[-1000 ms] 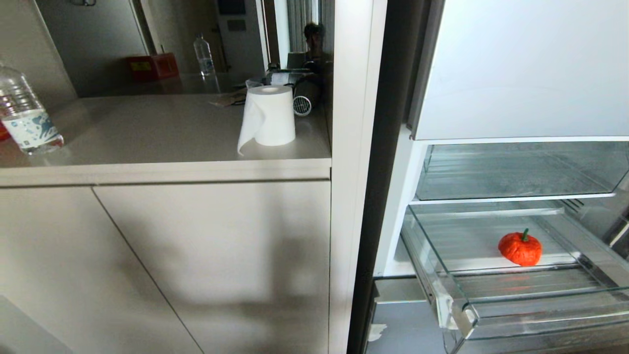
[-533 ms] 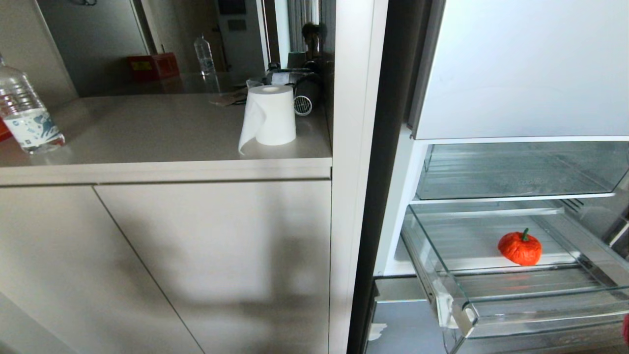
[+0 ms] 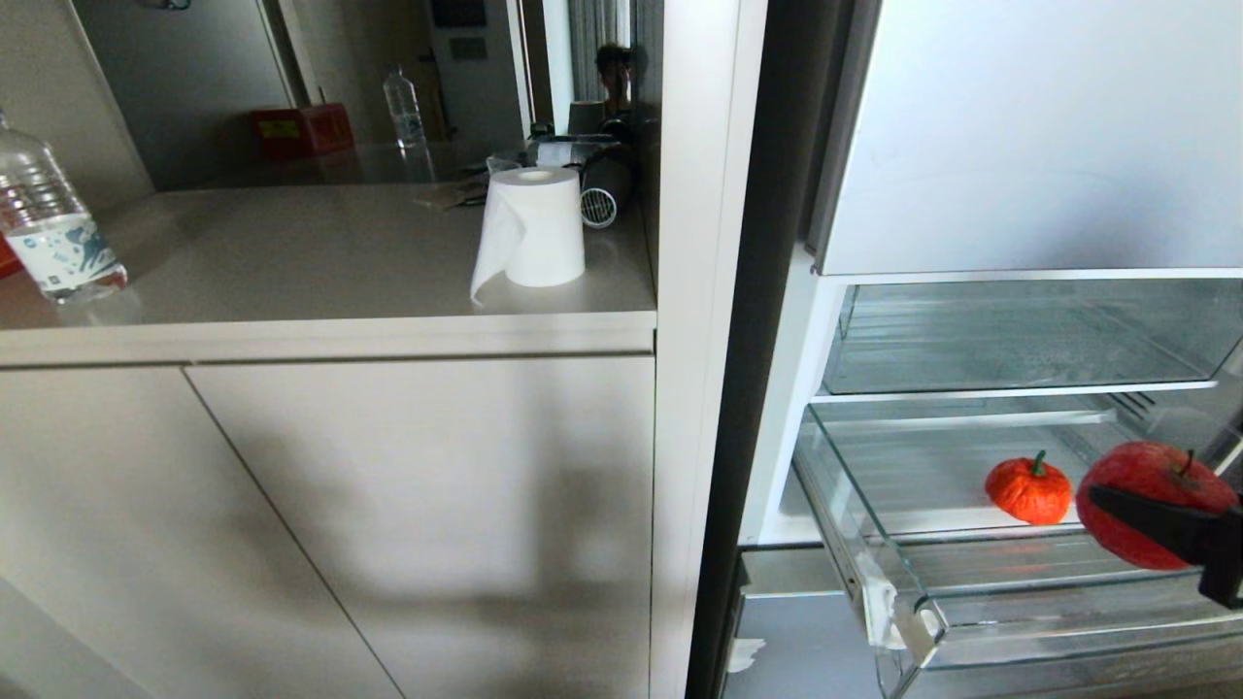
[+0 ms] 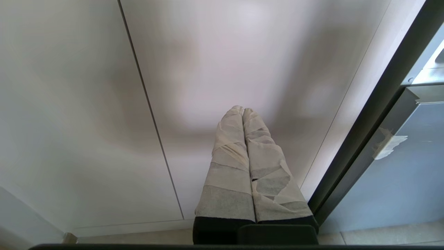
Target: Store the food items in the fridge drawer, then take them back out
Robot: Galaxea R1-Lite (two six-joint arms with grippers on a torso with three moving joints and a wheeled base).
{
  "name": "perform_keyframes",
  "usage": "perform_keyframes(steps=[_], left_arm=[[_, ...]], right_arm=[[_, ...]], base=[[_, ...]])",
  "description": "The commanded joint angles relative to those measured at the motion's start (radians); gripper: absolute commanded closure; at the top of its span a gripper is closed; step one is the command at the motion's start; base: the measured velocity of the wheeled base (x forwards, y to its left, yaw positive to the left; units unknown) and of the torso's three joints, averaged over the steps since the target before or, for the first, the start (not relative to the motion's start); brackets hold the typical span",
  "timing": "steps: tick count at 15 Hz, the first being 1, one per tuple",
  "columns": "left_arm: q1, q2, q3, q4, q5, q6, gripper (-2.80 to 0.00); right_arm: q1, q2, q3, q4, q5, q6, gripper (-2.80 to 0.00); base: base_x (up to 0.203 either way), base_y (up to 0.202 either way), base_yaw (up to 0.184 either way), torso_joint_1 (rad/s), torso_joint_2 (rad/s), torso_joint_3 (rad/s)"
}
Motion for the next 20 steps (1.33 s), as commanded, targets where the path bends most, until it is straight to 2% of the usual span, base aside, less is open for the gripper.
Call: perform_keyframes(steps=[1,6,12,20], left_arm=[[0.000,0.000,0.000,0.000,0.000,0.000,0.00],[0.000,0.000,0.000,0.000,0.000,0.000,0.00],[0.000,0.000,0.000,0.000,0.000,0.000,0.00],[0.000,0.000,0.000,0.000,0.000,0.000,0.00]], right_arm=[[0.001,0.174,-0.056,-0.003,0.008,0.004,0.00],[0.002,0.401,-0.118,-0.132,0.013,0.006,0.00],[0.006,0.556,-0.125,-0.286,0.004,-0.006,0.00],[0.008,0.653,-0.111,-0.308,-0.008,-0.030,0.00]], base=[[0.000,0.000,0.000,0.000,0.00,0.000],[0.000,0.000,0.000,0.000,0.00,0.000],[0.000,0.000,0.000,0.000,0.00,0.000],[0.000,0.000,0.000,0.000,0.00,0.000]])
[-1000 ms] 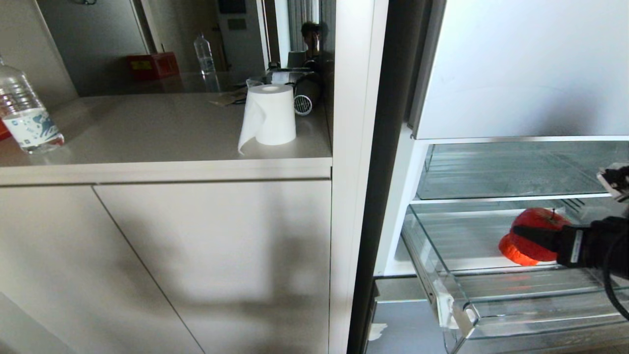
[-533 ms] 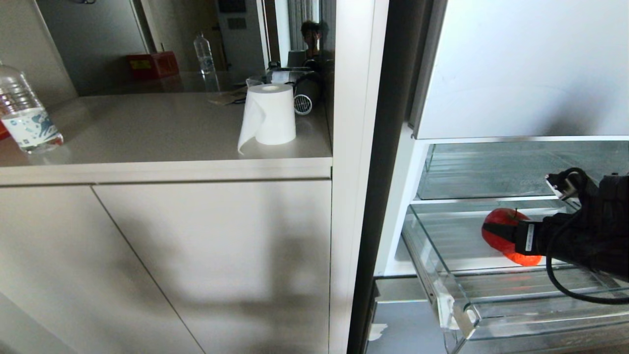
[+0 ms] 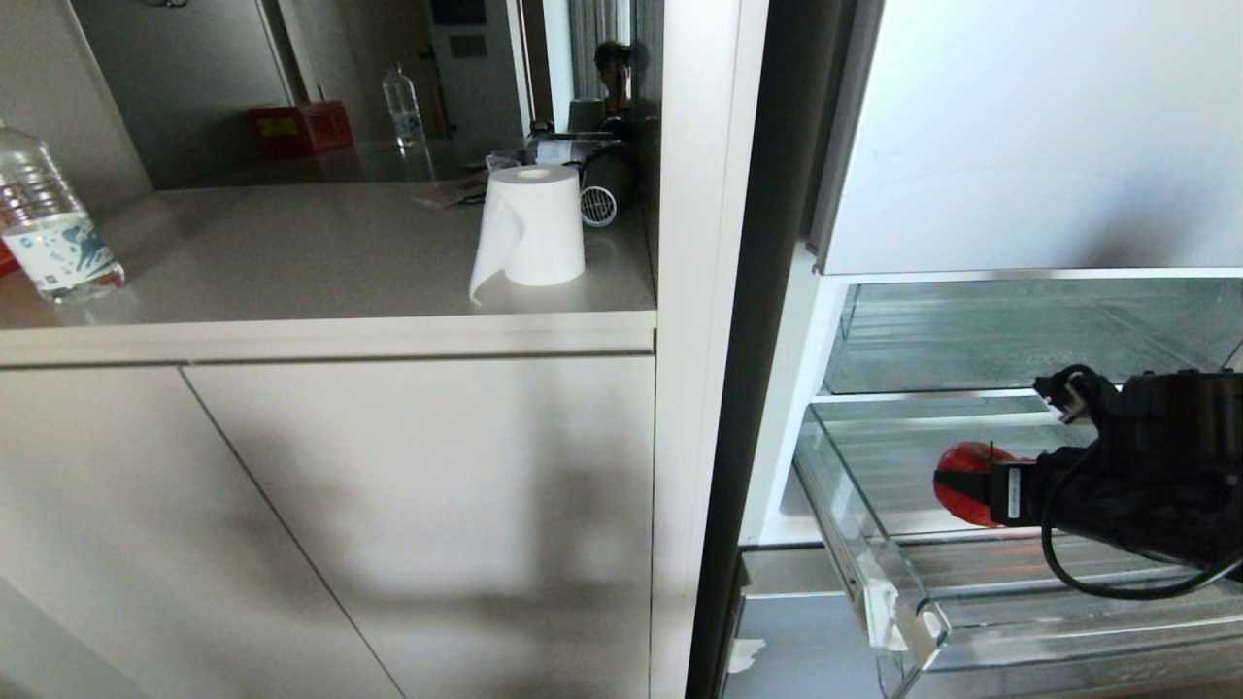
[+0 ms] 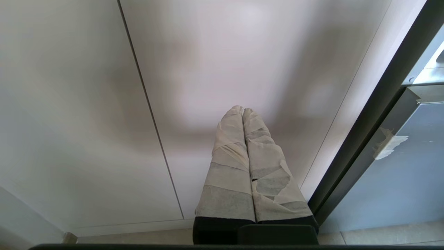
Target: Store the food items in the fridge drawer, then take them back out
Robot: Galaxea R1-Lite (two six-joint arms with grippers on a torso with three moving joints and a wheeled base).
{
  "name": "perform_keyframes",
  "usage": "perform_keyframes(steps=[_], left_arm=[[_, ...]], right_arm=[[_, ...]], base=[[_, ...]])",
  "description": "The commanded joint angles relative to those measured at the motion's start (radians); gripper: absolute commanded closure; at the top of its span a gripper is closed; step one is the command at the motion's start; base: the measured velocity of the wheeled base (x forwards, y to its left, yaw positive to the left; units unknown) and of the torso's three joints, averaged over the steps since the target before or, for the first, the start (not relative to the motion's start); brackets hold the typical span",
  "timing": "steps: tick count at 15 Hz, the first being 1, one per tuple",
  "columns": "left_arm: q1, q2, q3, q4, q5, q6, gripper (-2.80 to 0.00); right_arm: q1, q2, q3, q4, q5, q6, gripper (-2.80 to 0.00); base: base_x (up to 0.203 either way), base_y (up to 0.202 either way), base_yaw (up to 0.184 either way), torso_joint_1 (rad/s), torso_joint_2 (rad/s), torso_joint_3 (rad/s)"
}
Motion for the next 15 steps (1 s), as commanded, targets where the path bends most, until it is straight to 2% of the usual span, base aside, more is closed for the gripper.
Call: perform_keyframes(steps=[1,9,13,14,15], left_arm=[[0.000,0.000,0.000,0.000,0.000,0.000,0.00],[0.000,0.000,0.000,0.000,0.000,0.000,0.00],[0.000,0.000,0.000,0.000,0.000,0.000,0.00],[0.000,0.000,0.000,0.000,0.000,0.000,0.00],[0.000,0.000,0.000,0.000,0.000,0.000,0.00]], right_arm=[[0.001,0.048,0.002,-0.022,-0.005,-0.002,0.00],[0.004,0.140,-0.008,-0.094,-0.020,-0.002,0.00],[0.031,0.159,-0.012,-0.096,-0.044,-0.011,0.00],[0.031,0.162,-0.014,-0.096,-0.049,-0.010,-2.80],[0.033,0.159,-0.015,-0.098,-0.050,-0.008,-2.80]], base=[[0.000,0.000,0.000,0.000,0.00,0.000],[0.000,0.000,0.000,0.000,0.00,0.000],[0.000,0.000,0.000,0.000,0.00,0.000],[0.000,0.000,0.000,0.000,0.00,0.000],[0.000,0.000,0.000,0.000,0.00,0.000]])
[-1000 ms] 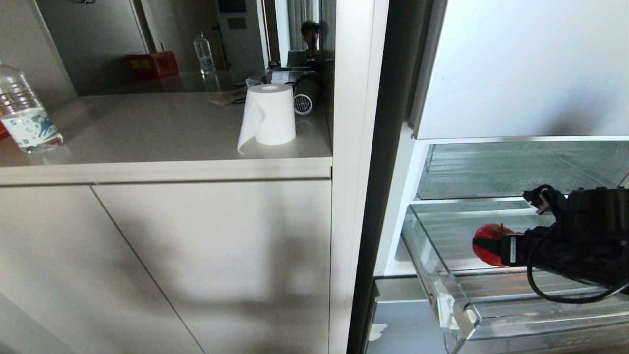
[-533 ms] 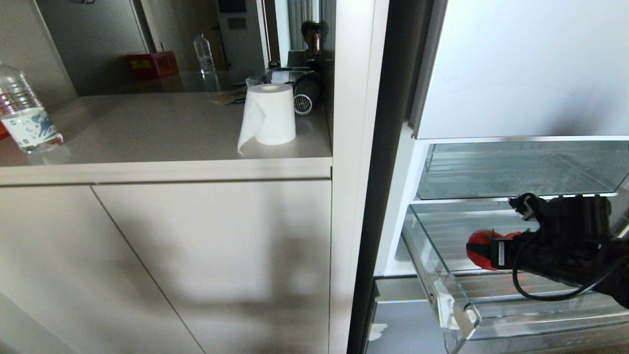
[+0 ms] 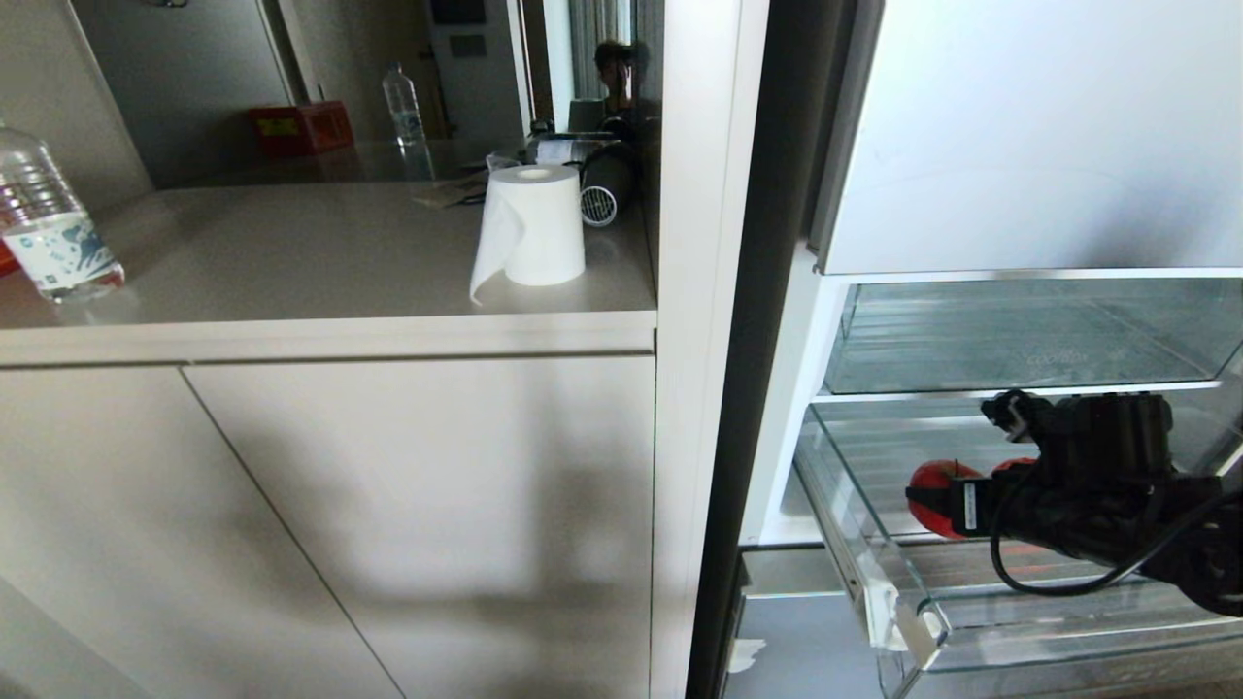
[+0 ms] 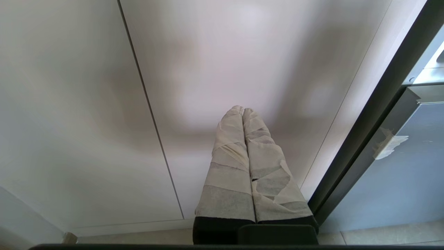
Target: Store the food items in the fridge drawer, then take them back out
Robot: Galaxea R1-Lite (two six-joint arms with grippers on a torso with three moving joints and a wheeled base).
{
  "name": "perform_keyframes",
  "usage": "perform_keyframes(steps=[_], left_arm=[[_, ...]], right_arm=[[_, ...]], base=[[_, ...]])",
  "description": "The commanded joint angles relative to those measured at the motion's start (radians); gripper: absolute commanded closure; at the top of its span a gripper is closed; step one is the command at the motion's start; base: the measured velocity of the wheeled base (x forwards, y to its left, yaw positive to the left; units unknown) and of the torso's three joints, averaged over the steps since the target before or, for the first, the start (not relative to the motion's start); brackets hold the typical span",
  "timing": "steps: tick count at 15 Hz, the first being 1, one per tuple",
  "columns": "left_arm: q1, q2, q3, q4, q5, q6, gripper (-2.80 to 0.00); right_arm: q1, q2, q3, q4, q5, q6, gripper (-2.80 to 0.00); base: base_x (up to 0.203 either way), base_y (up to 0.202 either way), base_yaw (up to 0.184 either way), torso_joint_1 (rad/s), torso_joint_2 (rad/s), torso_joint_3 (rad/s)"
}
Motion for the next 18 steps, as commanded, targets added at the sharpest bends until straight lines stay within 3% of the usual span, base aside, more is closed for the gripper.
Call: perform_keyframes(steps=[1,8,14,15,18], left_arm=[[0.000,0.000,0.000,0.000,0.000,0.000,0.00],[0.000,0.000,0.000,0.000,0.000,0.000,0.00],[0.000,0.000,0.000,0.000,0.000,0.000,0.00],[0.000,0.000,0.000,0.000,0.000,0.000,0.00],[0.000,0.000,0.000,0.000,0.000,0.000,0.00]], right_arm=[[0.003,-0.004,-0.002,-0.010,-0.007,0.000,-2.80],[0.003,-0.044,-0.002,-0.013,-0.028,0.003,-2.80],[0.002,-0.360,0.071,0.003,-0.066,-0.004,-2.80],[0.002,-0.428,0.097,0.008,-0.066,-0.006,0.00],[0.001,-0.641,0.170,0.044,-0.069,-0.008,0.00]], base=[[0.000,0.000,0.000,0.000,0.00,0.000],[0.000,0.000,0.000,0.000,0.00,0.000],[0.000,0.000,0.000,0.000,0.00,0.000],[0.000,0.000,0.000,0.000,0.00,0.000],[0.000,0.000,0.000,0.000,0.00,0.000]])
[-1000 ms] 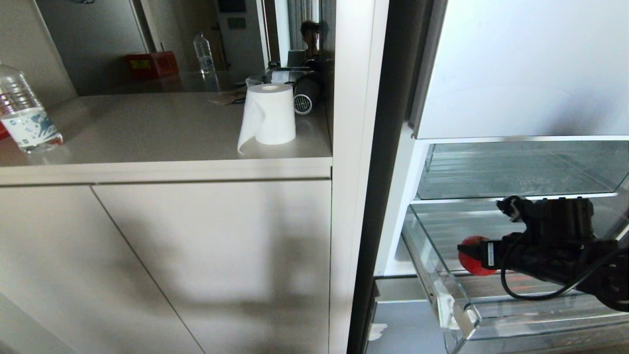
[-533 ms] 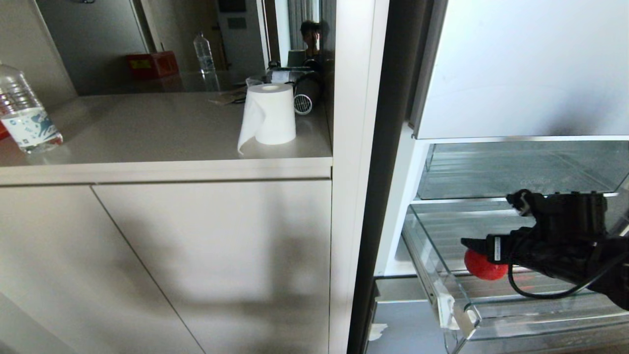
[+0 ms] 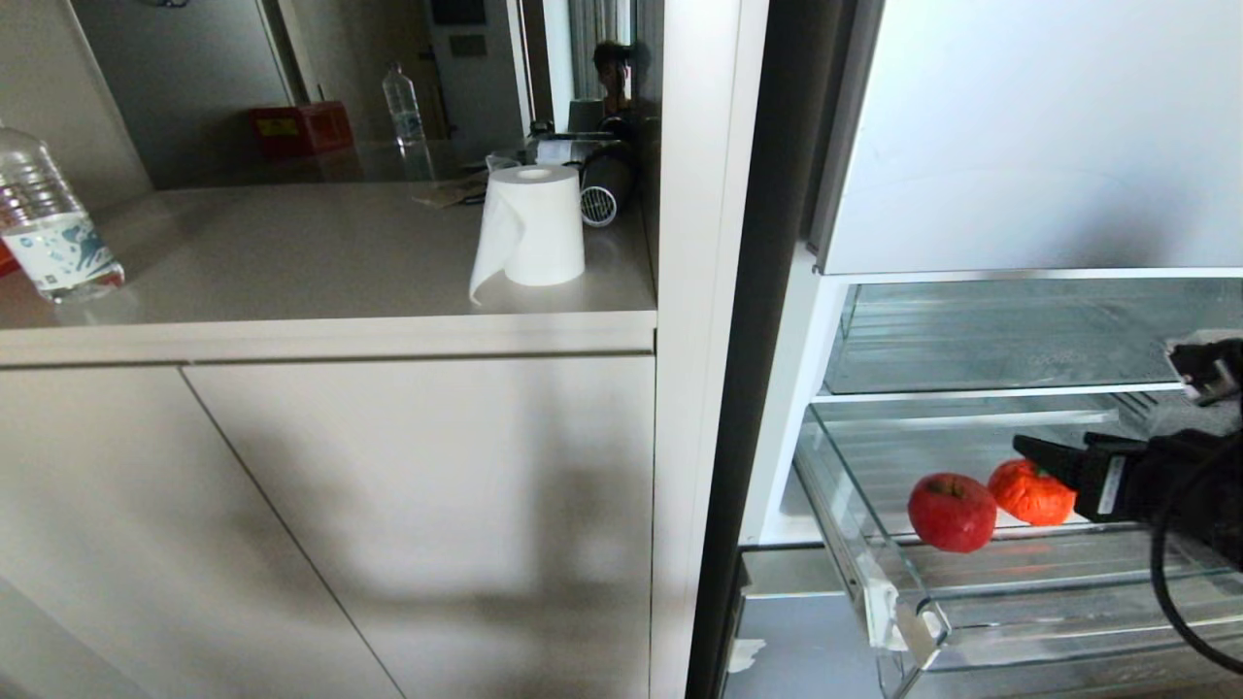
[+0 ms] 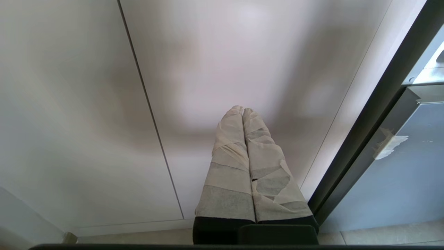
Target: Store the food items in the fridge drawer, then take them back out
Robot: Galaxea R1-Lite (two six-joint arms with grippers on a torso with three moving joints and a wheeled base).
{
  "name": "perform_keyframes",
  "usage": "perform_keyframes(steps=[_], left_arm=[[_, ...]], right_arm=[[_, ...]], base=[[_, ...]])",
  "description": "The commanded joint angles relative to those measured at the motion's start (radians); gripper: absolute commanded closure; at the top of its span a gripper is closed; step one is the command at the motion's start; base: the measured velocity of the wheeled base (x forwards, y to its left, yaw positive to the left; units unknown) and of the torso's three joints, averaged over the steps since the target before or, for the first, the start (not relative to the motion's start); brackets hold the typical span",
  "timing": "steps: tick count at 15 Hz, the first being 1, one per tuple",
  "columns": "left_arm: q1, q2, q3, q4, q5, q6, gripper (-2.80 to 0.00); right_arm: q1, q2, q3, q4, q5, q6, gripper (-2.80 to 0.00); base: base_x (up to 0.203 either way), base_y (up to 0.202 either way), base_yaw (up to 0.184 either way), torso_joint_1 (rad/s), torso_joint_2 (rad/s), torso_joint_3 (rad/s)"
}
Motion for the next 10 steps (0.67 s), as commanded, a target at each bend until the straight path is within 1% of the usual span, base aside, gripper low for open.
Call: perform_keyframes(steps=[1,3,4,5,6,7,8,9,10], left_arm=[[0.000,0.000,0.000,0.000,0.001,0.000,0.00],[0.000,0.000,0.000,0.000,0.001,0.000,0.00],[0.000,0.000,0.000,0.000,0.001,0.000,0.00],[0.000,0.000,0.000,0.000,0.001,0.000,0.00],[0.000,0.000,0.000,0.000,0.001,0.000,0.00],[0.000,0.000,0.000,0.000,0.001,0.000,0.00],[0.000,0.000,0.000,0.000,0.001,0.000,0.00],[0.000,0.000,0.000,0.000,0.001,0.000,0.00],[0.000,0.000,0.000,0.000,0.001,0.000,0.00]], right_arm=[[0.000,-0.210,0.046,0.026,0.000,0.000,0.00],[0.000,-0.384,0.094,0.121,-0.001,0.000,0.00],[0.000,-0.478,0.109,0.207,-0.001,0.000,0.00],[0.000,-0.569,0.116,0.320,-0.001,0.002,0.00],[0.000,-0.653,0.119,0.493,-0.002,0.006,0.00],[0.000,-0.700,0.118,0.661,-0.009,0.014,0.00],[-0.001,-0.715,0.120,0.785,-0.023,0.024,0.00],[-0.001,-0.703,0.124,0.848,-0.032,0.028,0.00],[-0.002,-0.657,0.126,0.856,-0.035,0.030,0.00]], base=[[0.000,0.000,0.000,0.000,0.00,0.000],[0.000,0.000,0.000,0.000,0.00,0.000],[0.000,0.000,0.000,0.000,0.00,0.000],[0.000,0.000,0.000,0.000,0.00,0.000],[0.000,0.000,0.000,0.000,0.00,0.000],[0.000,0.000,0.000,0.000,0.00,0.000],[0.000,0.000,0.000,0.000,0.00,0.000],[0.000,0.000,0.000,0.000,0.00,0.000],[0.000,0.000,0.000,0.000,0.00,0.000]])
